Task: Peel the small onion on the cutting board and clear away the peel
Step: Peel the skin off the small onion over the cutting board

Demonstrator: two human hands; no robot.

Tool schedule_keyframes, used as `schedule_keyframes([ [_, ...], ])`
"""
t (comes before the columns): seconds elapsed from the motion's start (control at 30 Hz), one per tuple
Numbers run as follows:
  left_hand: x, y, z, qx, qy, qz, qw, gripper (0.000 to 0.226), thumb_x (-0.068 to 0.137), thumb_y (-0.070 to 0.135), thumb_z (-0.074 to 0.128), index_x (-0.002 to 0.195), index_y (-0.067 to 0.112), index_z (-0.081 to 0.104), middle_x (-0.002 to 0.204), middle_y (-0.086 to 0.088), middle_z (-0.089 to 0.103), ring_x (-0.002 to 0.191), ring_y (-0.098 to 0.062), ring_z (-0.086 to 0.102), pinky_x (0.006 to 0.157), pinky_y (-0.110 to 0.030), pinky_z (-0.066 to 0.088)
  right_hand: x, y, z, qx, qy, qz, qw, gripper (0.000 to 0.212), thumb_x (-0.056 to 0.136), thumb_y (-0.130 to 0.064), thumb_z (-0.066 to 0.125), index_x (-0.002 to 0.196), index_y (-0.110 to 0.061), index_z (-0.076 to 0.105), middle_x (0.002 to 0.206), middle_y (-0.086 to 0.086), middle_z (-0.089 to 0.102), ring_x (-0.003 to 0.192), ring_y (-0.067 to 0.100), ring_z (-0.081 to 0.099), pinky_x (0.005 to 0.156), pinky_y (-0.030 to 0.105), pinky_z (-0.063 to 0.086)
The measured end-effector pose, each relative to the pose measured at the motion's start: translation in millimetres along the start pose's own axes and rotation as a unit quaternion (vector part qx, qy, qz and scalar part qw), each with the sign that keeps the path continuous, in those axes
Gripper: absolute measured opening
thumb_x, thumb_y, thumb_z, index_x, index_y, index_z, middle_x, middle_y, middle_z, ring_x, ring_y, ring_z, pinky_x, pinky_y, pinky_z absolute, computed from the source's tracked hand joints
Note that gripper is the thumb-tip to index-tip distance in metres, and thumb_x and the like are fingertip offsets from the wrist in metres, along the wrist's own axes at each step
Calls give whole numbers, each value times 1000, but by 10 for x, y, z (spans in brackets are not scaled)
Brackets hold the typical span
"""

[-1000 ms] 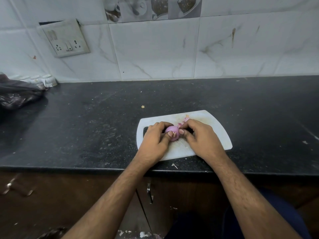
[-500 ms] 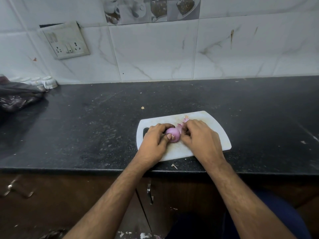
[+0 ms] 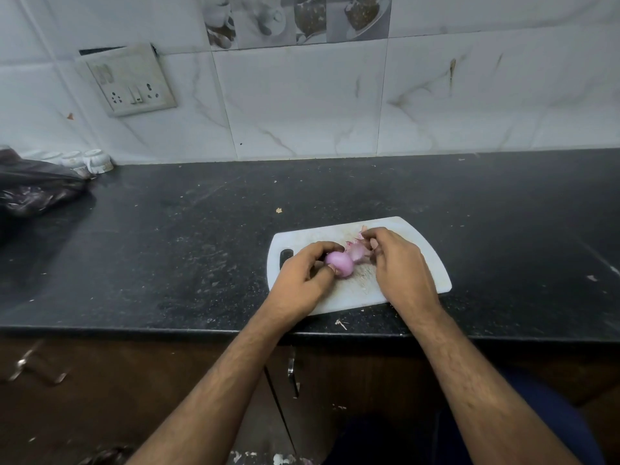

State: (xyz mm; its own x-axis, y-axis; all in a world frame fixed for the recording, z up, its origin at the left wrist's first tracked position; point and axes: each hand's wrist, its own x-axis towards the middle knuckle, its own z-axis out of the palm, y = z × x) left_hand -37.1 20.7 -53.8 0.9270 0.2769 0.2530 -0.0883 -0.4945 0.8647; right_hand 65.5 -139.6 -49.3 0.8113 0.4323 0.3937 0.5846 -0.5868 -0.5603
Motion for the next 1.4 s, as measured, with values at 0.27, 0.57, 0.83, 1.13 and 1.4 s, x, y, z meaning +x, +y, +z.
schedule_keyframes([
  [0.27,-8,37,10,-10,38,11,999,30,79,27,58,105,26,74,111,7,67,98,-6,63,82,-21,48,-18,28,-2,65,-117,-78,988,41,100,-61,43,106,-31,70,103,-17,63,101,9,63,85,45,55],
  [0.57,6,-26,10,5,18,15,1000,25,91,28,79,115,24,73,111,11,75,105,-9,68,95,-33,55,-30,23,-19,83,-126,-74,986,33,101,-62,36,94,-40,61,95,-21,60,94,5,60,83,46,54],
  [0.83,14,-11,-34,-104,37,-14,994,27,86,17,84,112,20,79,107,6,81,106,-11,74,100,-29,56,-41,-18,-29,25,-167,-88,982,61,87,-54,71,141,-37,48,129,-15,64,116,10,59,95,42,52],
  [1.13,16,-34,-47,-155,49,-47,986,44,76,10,89,118,9,78,108,6,82,104,-5,75,93,-18,56,-81,-14,-70,58,-152,-93,982,26,93,-54,58,109,-35,53,102,-12,73,90,10,67,79,43,56],
  [1.4,1,-101,-77,-159,11,-41,986,41,80,4,88,119,11,77,115,-1,80,113,-18,74,104,-35,55,-29,46,-57,160,-156,-59,973,6,102,-27,59,98,-29,61,92,-22,70,85,-8,61,75,16,41],
])
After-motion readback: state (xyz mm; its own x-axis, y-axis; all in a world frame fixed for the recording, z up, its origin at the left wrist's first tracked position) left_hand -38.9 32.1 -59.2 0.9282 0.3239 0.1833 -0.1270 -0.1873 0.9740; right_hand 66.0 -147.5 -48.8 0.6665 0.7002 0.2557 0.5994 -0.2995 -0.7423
